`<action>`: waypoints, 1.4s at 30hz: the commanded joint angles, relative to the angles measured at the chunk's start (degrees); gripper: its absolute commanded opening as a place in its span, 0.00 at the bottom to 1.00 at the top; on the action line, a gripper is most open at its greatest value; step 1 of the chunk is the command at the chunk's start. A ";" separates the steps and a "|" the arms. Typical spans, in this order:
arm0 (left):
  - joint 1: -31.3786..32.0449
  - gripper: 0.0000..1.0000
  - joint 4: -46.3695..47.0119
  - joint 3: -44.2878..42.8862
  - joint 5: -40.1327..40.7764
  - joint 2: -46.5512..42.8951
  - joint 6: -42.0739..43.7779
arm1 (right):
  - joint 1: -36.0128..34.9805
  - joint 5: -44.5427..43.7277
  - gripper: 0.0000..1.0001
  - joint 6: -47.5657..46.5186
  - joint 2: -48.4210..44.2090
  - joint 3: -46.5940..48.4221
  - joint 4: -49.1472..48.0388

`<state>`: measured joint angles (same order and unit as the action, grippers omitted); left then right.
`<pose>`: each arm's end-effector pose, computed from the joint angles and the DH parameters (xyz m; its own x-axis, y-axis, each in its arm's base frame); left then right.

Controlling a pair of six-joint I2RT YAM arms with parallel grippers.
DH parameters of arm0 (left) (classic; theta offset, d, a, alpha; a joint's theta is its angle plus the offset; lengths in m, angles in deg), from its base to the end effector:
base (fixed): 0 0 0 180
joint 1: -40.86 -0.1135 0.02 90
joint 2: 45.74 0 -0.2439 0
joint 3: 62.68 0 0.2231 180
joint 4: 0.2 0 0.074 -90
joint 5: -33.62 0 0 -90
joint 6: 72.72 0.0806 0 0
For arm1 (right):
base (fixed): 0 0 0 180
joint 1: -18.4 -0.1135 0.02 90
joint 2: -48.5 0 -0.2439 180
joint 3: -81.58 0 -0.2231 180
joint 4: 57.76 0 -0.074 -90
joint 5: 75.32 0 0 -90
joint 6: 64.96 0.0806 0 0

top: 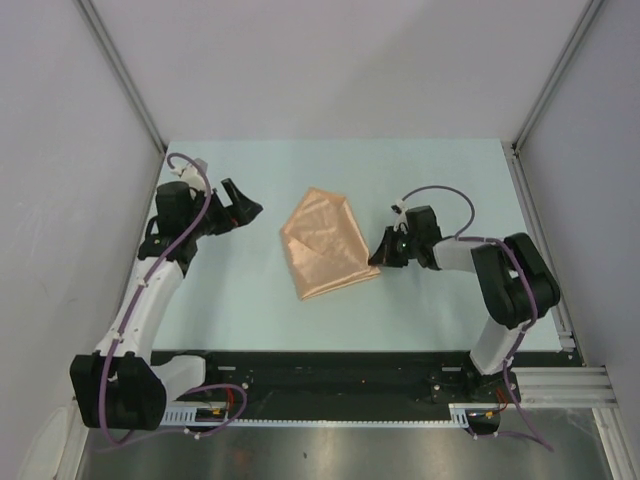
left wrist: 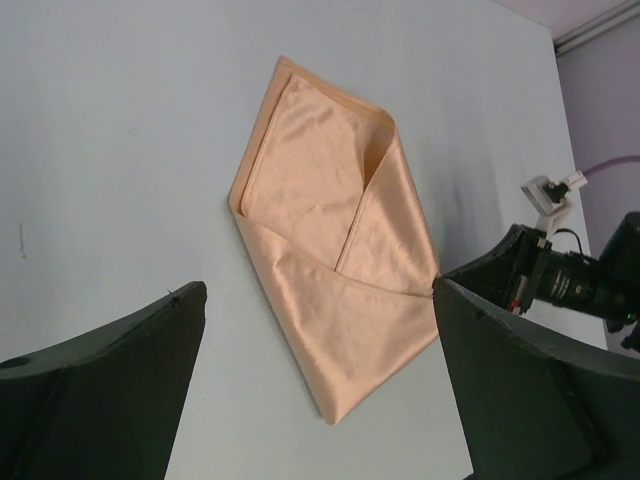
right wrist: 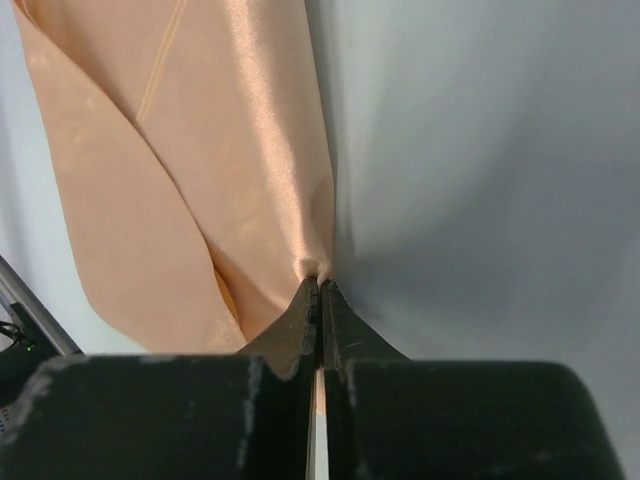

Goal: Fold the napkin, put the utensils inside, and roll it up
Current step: Fold the napkin

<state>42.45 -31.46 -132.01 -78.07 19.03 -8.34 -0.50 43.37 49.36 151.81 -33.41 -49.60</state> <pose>0.2705 -0.0373 0.2850 -0.5588 -0.3864 -0.7337 0.1266 0.8346 -0.5360 0.3195 0.1503 0.1077 -0.8708 0.0837 -0.4844 -0.2616 0.7554 0.6008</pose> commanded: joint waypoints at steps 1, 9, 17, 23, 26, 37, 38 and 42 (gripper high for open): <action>2.45 1.00 4.67 5.21 0.07 -5.00 -4.77 | -4.29 -9.69 0.00 7.23 -8.80 -8.59 -0.38; 14.75 0.99 15.48 25.85 7.62 -11.68 -15.14 | -12.82 -23.23 0.02 16.11 -21.47 -19.87 2.52; 18.81 0.97 20.41 34.74 10.00 -11.95 -16.74 | -12.92 -26.41 0.74 13.58 -32.80 -19.00 13.23; 18.81 0.92 24.09 37.56 9.39 -9.76 -17.00 | -15.38 -25.00 0.75 14.96 -35.98 -17.06 15.71; 18.81 0.90 25.59 38.79 9.21 -7.92 -17.35 | -17.31 -20.70 0.71 18.12 -35.90 -19.25 10.46; 18.81 0.88 27.88 39.06 8.77 -4.22 -16.82 | -21.27 -17.00 0.59 24.73 -26.50 -20.84 -1.78; 18.81 0.88 27.88 39.06 8.77 -4.30 -16.82 | -21.36 -17.08 0.57 24.55 -26.14 -20.50 -1.96; 18.81 0.89 27.53 39.15 8.86 -4.65 -16.65 | -21.27 -18.22 0.53 24.11 -25.17 -19.88 -1.35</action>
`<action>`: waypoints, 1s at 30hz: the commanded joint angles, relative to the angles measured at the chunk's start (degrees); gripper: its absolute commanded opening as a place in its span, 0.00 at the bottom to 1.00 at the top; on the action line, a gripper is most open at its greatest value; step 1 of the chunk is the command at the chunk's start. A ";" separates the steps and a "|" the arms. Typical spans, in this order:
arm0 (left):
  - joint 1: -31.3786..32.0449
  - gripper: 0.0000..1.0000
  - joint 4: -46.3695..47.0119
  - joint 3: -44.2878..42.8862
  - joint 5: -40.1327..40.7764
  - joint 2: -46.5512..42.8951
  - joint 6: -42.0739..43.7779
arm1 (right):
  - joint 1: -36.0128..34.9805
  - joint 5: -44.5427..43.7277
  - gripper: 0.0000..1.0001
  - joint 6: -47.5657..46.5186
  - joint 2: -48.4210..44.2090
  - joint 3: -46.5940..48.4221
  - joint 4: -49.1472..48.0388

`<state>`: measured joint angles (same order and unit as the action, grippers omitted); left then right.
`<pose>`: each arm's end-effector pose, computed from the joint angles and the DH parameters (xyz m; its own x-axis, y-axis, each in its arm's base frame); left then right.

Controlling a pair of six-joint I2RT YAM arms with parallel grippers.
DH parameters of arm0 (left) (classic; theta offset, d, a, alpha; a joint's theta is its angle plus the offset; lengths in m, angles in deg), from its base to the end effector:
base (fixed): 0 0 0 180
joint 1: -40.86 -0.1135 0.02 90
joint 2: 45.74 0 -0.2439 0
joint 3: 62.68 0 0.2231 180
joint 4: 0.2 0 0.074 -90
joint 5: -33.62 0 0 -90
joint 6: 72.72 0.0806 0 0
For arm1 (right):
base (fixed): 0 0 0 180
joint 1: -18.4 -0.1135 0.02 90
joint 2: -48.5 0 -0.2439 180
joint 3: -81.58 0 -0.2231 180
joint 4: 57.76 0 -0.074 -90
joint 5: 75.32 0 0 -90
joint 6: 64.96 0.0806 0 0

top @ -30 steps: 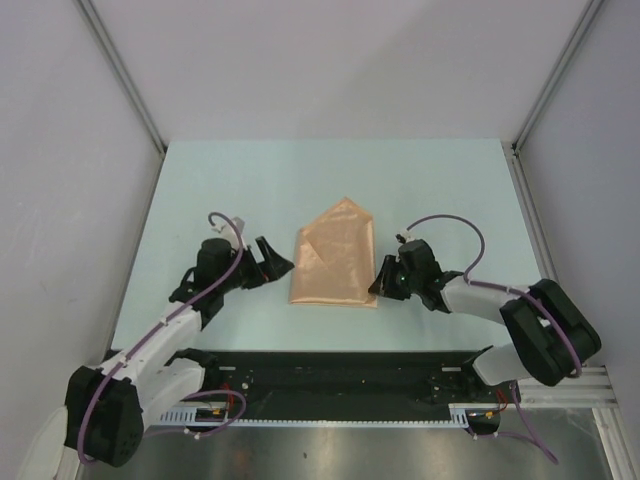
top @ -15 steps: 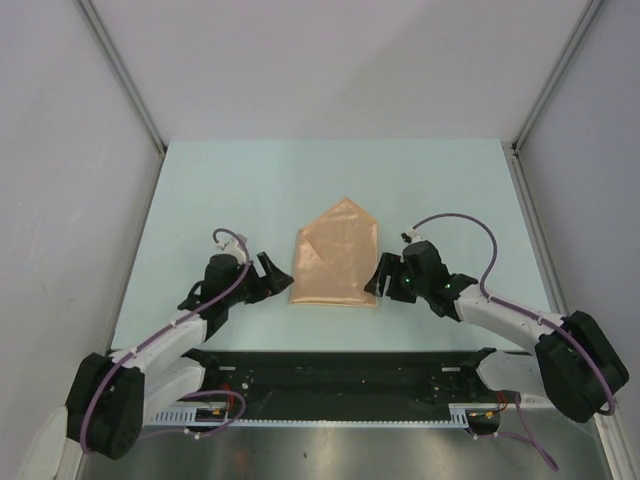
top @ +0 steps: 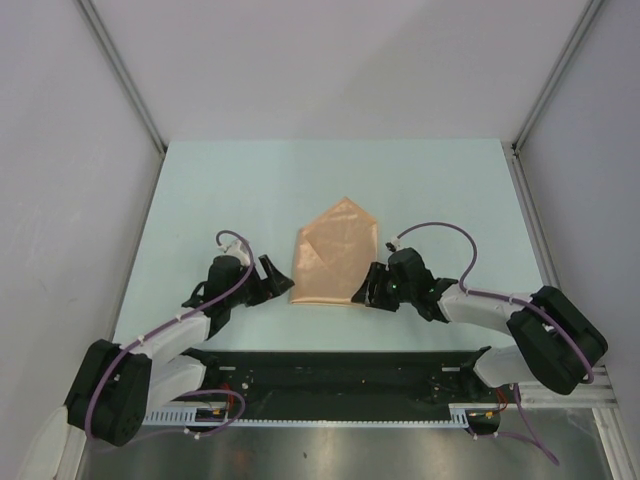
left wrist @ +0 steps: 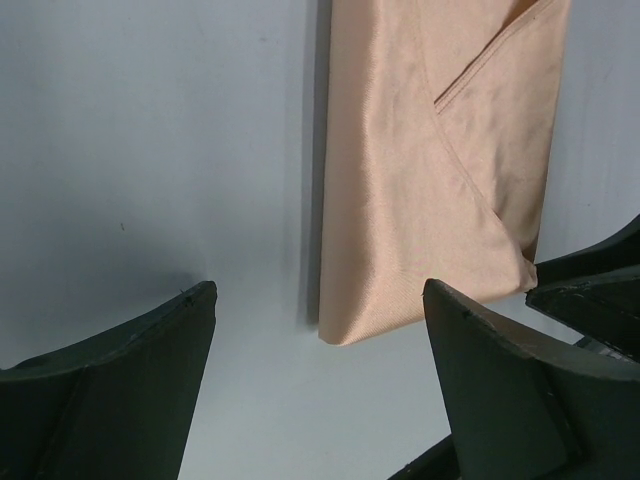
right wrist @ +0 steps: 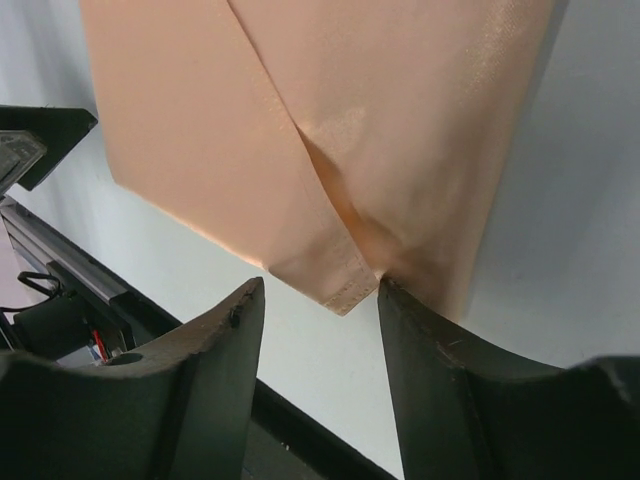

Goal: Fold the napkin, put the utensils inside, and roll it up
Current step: Fold the napkin

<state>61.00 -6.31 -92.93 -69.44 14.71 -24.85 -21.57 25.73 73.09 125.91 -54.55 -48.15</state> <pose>0.1960 -0.0913 0.1231 -0.7520 -0.4202 -0.5079 0.0026 0.7685 -0.6398 0.1928 0.1817 0.1236 -0.8990 0.1989 -0.3902 -0.1033 0.7695 0.6302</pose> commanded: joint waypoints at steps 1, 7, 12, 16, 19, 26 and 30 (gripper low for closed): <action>0.25 0.89 2.28 0.07 0.23 -0.42 -0.15 | -0.20 -0.85 0.51 0.20 0.82 1.35 -2.35; 0.25 0.87 2.63 0.59 -0.03 0.02 0.12 | 0.32 -1.56 0.35 -0.33 0.90 1.44 -1.91; 0.25 0.84 3.16 1.38 -0.65 0.64 -0.06 | 0.85 -1.73 0.18 -0.94 0.12 1.70 -1.38; 0.25 0.79 3.77 2.35 -0.91 0.37 -0.58 | 1.47 -2.35 0.12 -1.56 -1.29 1.79 0.72; 0.25 0.77 5.26 3.84 -1.79 0.64 -1.46 | 1.73 -2.52 0.12 -2.00 -2.00 1.79 1.60; 0.51 0.71 12.11 6.65 -5.48 3.80 -4.53 | 2.00 -2.61 0.12 -2.35 -0.77 1.52 1.43; 1.39 0.65 16.07 7.80 -6.63 6.61 -6.30 | 2.00 -2.44 0.12 -2.52 0.02 1.44 0.82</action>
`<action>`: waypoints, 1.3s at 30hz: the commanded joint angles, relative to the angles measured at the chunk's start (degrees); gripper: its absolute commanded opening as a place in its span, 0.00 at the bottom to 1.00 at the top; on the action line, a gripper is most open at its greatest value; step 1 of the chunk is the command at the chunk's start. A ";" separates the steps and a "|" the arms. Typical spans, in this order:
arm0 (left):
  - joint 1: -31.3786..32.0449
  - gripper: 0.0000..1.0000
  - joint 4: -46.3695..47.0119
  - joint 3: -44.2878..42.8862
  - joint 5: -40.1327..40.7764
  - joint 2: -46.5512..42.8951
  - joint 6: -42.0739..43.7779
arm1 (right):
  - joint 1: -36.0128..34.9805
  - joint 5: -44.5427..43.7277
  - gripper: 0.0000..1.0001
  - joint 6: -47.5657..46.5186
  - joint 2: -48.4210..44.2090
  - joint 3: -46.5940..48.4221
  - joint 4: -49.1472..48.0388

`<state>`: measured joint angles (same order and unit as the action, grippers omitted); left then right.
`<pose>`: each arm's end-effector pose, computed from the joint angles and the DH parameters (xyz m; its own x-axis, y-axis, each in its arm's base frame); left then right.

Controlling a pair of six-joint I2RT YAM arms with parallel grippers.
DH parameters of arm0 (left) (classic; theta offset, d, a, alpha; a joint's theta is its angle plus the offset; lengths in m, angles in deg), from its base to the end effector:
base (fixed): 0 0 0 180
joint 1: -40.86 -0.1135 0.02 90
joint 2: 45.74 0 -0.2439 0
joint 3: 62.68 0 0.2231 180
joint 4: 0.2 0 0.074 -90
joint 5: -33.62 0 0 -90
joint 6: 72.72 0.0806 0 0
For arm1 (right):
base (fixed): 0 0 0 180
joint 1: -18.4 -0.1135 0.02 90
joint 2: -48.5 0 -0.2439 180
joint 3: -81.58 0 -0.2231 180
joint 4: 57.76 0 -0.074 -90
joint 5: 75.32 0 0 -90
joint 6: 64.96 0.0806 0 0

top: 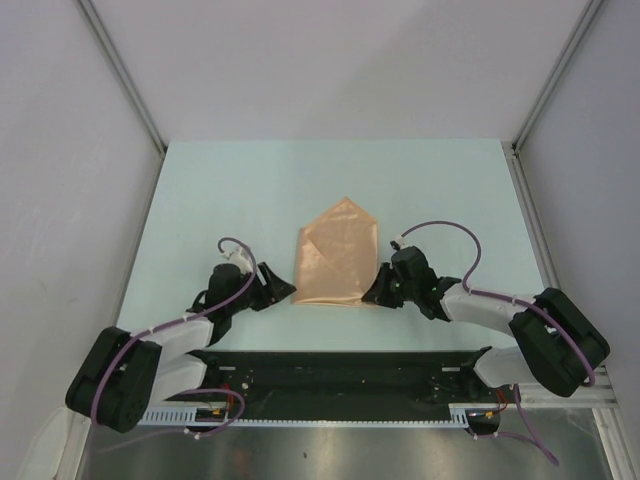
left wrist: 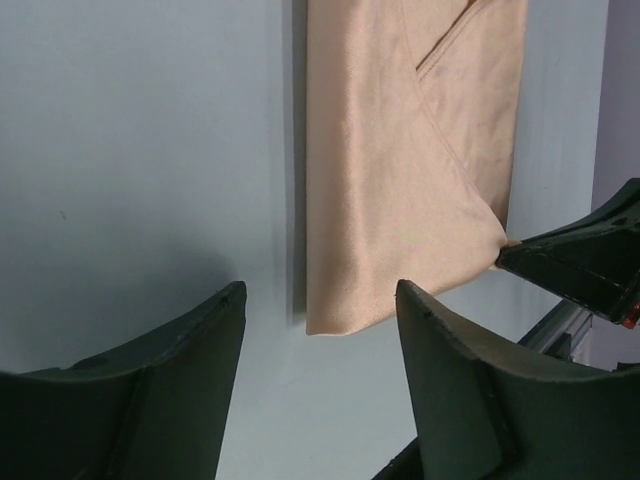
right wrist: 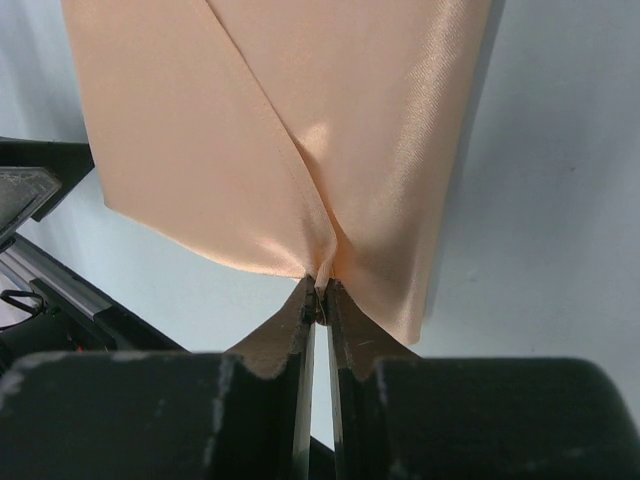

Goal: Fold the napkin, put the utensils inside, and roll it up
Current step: Fold the napkin

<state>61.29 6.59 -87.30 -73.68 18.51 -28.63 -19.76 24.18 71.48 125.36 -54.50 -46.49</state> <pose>0.1910 -0.0967 0.1090 -0.7611 -0.4483 -0.4688 0.0298 0.6978 -0.7157 0.1976 0.1722 0.1227 -0.8868 0.2121 -0.4106 -0.0867 0.7962 0.5987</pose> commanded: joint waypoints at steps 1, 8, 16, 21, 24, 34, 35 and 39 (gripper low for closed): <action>1.28 0.64 3.88 2.42 -2.91 4.03 -2.87 | 0.18 -0.88 0.12 -0.91 0.57 1.39 -0.93; 1.81 0.46 5.47 2.16 -2.83 7.47 -3.57 | 0.18 -1.15 0.12 -0.99 0.13 1.39 -0.67; 2.60 0.44 6.00 1.81 -3.53 9.84 -3.75 | 0.36 -1.15 0.12 -1.08 0.83 1.39 -1.11; 3.04 0.43 6.52 1.98 -3.97 11.07 -3.84 | 0.36 -0.88 0.12 -1.00 1.63 1.48 -1.99; 3.04 0.42 6.70 2.07 -3.53 11.25 -3.92 | 0.36 -0.88 0.12 -1.08 1.72 1.57 -2.08; 3.13 0.23 8.90 -0.64 -5.11 15.03 -4.10 | 0.36 -1.32 0.12 -1.87 1.10 1.66 -1.11; 3.13 0.22 9.07 -1.09 -5.63 15.29 -4.19 | 0.45 -1.32 0.13 -1.96 1.19 1.74 -0.85; 3.13 0.08 8.29 -2.76 -6.43 15.56 -4.10 | 0.62 -1.67 0.27 -3.01 0.49 2.44 0.82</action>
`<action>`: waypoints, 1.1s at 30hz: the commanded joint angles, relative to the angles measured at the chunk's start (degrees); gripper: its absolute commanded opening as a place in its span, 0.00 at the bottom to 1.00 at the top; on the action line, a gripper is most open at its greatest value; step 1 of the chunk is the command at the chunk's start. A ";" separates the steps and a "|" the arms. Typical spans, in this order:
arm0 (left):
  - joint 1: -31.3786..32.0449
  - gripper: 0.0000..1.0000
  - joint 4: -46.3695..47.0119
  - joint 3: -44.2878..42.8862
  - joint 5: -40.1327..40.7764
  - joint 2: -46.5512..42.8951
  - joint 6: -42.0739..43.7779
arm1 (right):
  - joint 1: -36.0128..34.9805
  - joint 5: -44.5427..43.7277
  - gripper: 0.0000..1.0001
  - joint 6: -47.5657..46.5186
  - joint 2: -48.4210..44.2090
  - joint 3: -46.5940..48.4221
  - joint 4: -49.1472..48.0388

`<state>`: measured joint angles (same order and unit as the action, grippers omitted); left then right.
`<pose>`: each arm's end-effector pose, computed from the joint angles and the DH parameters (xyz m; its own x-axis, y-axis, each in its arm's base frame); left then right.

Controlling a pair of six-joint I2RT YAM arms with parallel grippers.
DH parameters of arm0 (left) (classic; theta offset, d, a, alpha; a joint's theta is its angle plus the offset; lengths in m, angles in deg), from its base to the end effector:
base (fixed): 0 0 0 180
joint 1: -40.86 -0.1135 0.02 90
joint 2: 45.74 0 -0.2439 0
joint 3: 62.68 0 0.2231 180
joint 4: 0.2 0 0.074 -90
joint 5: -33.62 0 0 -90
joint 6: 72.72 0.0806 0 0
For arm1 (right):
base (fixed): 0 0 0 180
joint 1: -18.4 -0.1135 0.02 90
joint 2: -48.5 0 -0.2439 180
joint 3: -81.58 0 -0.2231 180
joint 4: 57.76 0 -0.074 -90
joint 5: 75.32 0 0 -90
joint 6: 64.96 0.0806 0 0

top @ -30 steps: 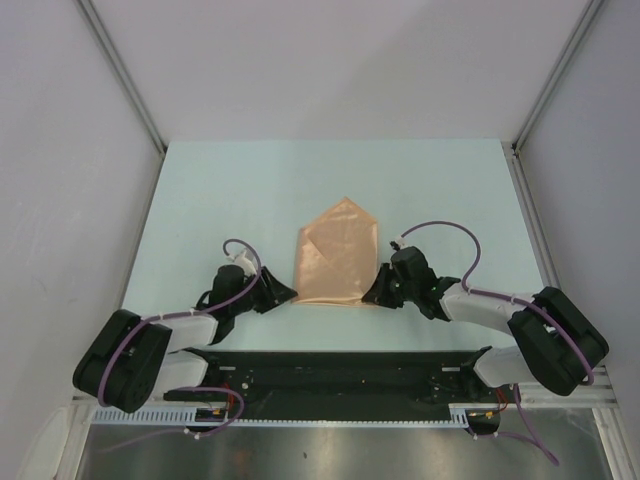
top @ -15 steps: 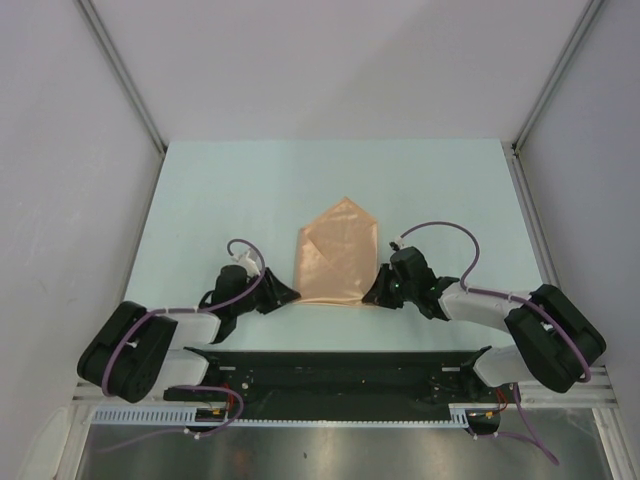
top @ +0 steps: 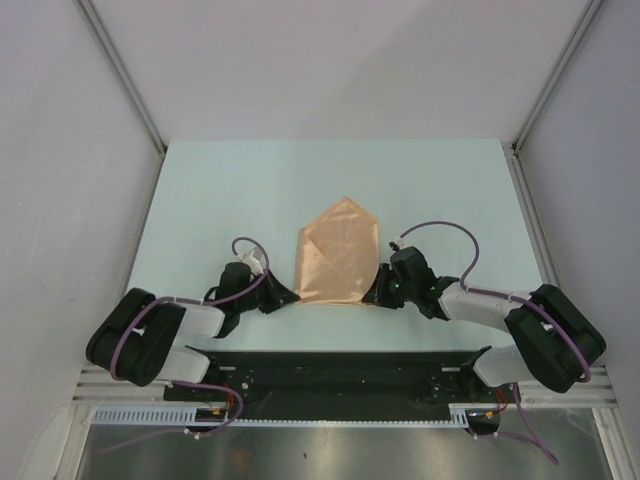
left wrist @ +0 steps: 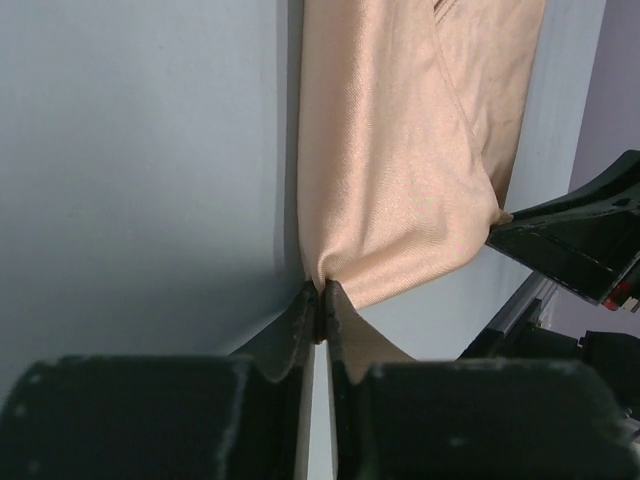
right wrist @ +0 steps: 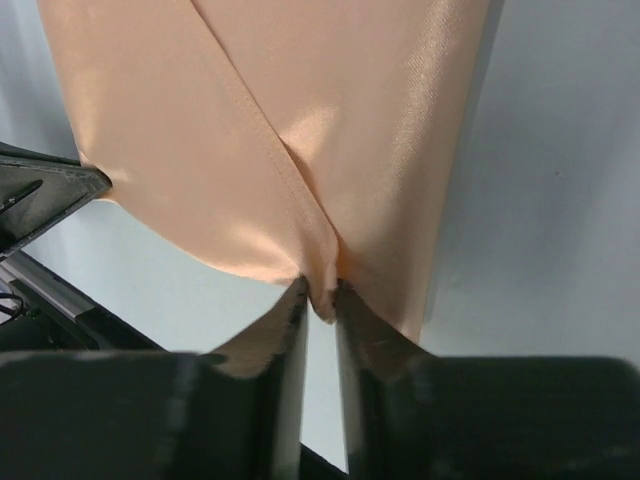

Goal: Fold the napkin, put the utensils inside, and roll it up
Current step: Fold the napkin, then roll the napkin with the utensil

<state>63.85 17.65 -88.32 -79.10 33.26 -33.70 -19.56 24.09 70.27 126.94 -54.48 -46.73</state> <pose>0.1971 -0.1175 0.0877 -0.8414 -0.4215 -0.3382 -0.0064 0.6336 -0.7737 0.1989 0.1719 0.1165 -0.8912 0.1931 -0.4105 -0.0915 0.8098 0.5795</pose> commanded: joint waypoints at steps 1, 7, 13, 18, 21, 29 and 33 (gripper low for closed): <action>0.57 0.06 -3.91 -2.26 -0.92 0.54 1.23 | 0.51 -2.28 0.30 -2.69 -1.96 2.60 1.67; 0.49 0.00 -9.36 -4.54 -0.22 -2.00 2.46 | 0.34 -5.27 0.62 -9.27 -7.76 5.50 8.00; 0.48 0.00 -14.54 -7.44 -0.83 -3.41 3.60 | -5.27 -9.39 0.72 -19.91 -11.55 9.97 8.53; 0.40 0.00 -20.25 -10.25 -1.27 -4.29 5.36 | -17.64 -21.69 0.75 -29.21 -6.83 16.04 8.45; 0.13 0.00 -22.28 -11.48 -2.15 -4.03 6.07 | -22.24 -28.30 0.82 -32.83 -0.33 20.69 6.61; -1.36 0.00 -23.87 -12.28 -3.38 -4.03 6.24 | -32.70 -37.17 0.96 -41.53 19.11 30.89 -2.36; -2.41 0.00 -25.19 -12.28 -4.00 -4.82 6.68 | -34.20 -40.69 0.98 -44.79 24.83 32.74 -4.73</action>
<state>62.53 -6.07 -98.66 -81.20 30.31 -28.69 -52.43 -9.39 30.80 148.53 -24.91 -46.30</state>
